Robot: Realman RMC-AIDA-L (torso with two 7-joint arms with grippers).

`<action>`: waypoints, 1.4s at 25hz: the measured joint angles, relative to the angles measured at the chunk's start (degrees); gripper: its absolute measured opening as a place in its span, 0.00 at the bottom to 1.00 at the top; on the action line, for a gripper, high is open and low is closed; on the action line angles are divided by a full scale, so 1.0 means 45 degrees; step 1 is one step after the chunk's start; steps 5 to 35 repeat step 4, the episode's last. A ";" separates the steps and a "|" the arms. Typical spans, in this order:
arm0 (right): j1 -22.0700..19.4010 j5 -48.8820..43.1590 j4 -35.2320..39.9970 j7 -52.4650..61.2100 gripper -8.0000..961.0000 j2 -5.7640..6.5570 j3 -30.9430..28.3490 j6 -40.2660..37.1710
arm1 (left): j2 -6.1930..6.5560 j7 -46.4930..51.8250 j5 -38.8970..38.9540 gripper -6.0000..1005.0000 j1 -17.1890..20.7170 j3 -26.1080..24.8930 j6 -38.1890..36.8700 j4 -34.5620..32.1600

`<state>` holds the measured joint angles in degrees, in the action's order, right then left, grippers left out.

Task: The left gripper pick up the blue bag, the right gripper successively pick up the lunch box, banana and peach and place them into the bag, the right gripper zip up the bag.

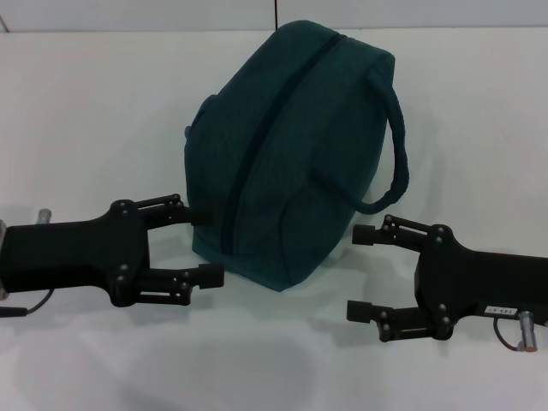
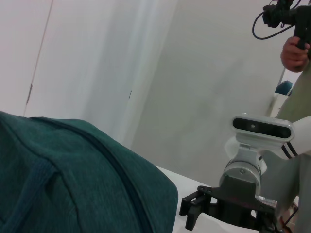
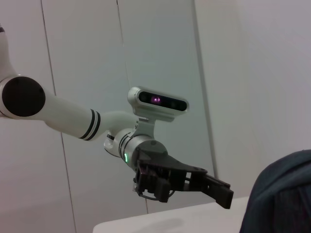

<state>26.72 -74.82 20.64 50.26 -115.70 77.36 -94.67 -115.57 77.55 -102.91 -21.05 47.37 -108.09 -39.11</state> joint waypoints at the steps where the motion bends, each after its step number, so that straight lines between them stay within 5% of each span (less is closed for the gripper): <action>1: 0.0000 0.0001 0.0004 0.0005 0.92 0.0011 -0.0011 0.0000 | -0.0024 -0.0001 -0.0007 0.89 0.0001 0.0000 0.0000 0.0001; 35: 0.0009 0.0009 0.0015 0.0007 0.92 0.0026 -0.0111 0.0010 | -0.0111 -0.0003 -0.0113 0.89 0.0003 -0.0002 0.0007 0.0001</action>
